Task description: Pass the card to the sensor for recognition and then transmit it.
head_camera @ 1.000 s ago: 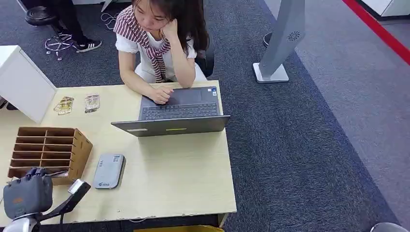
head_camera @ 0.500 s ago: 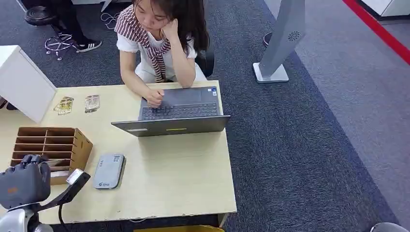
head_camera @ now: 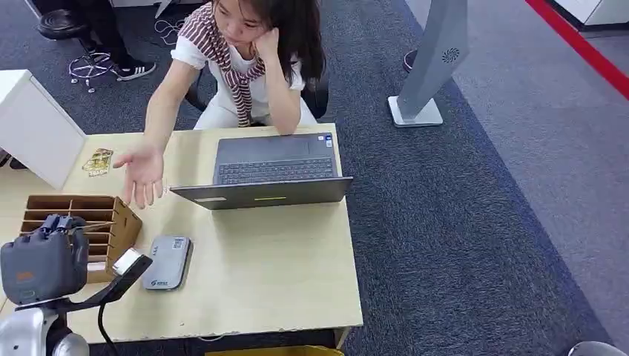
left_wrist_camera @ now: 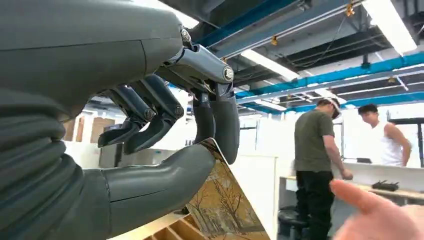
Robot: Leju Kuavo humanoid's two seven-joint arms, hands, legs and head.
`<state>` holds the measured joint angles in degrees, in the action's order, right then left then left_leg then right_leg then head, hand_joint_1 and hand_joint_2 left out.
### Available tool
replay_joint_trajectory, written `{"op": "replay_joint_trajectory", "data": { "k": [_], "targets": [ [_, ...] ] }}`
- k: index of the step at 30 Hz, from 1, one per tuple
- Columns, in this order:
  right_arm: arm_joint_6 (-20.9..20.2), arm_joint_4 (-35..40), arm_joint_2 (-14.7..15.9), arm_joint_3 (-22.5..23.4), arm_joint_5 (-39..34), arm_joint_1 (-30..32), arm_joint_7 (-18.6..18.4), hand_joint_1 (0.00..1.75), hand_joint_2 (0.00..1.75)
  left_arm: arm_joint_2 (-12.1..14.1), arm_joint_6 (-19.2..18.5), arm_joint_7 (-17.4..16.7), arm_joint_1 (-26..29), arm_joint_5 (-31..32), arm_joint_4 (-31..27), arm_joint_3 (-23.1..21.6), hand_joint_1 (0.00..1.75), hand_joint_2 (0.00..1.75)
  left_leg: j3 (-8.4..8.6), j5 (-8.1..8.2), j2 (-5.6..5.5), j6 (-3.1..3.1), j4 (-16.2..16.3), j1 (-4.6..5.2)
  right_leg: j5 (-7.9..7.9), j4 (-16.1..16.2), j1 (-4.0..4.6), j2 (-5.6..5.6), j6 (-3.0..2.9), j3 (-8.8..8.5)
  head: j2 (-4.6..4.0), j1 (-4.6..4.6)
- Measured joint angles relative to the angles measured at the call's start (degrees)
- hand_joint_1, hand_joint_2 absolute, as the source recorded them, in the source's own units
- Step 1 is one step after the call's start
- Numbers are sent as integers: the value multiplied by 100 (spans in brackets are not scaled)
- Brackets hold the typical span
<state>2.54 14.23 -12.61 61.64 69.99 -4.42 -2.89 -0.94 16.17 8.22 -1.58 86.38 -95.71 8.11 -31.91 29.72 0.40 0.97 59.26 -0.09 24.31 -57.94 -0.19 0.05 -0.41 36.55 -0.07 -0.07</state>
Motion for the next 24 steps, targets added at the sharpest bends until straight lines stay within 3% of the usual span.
{"op": "replay_joint_trajectory", "data": {
  "k": [8,16,24],
  "targets": [
    [-46,0,0,0,219,-9,15,0,0,48,-52,-171,-383,37,-11,-85,175,175,3,-1,-3,0,1,1,-2,0,2,4,-1,1,0,2],
    [-103,-4,0,-70,538,-42,103,0,0,330,166,-553,-1792,63,1220,-90,175,175,3,-15,-2,-13,1,0,-19,-2,2,6,-18,0,-2,2],
    [-146,-9,0,-116,599,-49,81,0,0,461,46,-907,-2304,63,1809,-327,175,175,0,-17,-5,-10,2,1,-18,-2,4,5,-18,4,-2,2]
  ]
}}
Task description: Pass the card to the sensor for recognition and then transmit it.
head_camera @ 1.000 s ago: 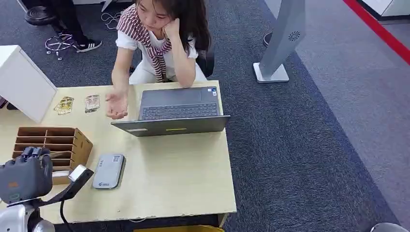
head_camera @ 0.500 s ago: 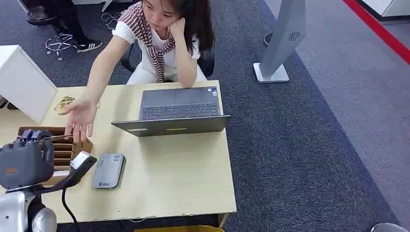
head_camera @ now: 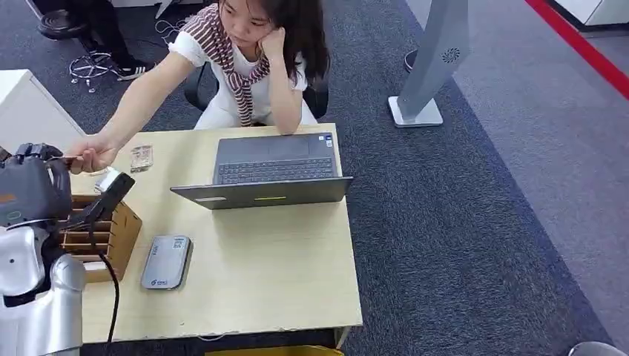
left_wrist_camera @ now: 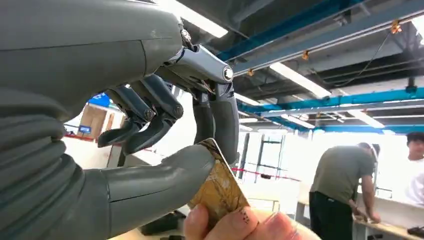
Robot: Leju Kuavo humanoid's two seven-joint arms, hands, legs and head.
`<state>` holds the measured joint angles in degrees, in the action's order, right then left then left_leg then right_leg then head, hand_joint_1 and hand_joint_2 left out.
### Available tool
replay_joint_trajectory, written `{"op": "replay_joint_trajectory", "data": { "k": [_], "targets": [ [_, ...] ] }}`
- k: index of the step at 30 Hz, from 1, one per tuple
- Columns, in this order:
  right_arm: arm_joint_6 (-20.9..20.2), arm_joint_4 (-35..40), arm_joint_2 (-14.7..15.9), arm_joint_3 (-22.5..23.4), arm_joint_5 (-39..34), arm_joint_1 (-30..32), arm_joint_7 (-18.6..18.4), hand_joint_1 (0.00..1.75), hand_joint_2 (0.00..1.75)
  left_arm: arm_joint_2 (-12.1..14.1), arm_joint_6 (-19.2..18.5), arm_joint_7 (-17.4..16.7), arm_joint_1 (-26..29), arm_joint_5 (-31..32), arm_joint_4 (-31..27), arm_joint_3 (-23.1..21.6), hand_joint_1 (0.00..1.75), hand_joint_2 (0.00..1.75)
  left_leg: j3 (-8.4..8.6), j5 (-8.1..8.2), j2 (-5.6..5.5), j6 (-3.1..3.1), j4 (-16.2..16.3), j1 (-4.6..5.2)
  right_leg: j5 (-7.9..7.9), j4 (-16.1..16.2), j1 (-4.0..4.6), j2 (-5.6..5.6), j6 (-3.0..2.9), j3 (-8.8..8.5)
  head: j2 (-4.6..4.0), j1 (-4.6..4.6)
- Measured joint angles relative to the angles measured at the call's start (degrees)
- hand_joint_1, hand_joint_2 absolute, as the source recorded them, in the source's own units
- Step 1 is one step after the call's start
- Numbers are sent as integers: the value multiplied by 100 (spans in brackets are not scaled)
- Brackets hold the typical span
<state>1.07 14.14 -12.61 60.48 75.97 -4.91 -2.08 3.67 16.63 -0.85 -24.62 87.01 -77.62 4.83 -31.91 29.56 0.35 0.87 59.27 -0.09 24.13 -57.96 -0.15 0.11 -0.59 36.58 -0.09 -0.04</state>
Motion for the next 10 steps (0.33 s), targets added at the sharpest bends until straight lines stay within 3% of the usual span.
{"op": "replay_joint_trajectory", "data": {
  "k": [10],
  "targets": [
    [2,-9,0,-2,35,1,0,0,0,83,50,30,-171,0,466,-57,175,175,1,0,2,0,0,0,0,0,-1,-2,0,0,0,-2]
  ]
}}
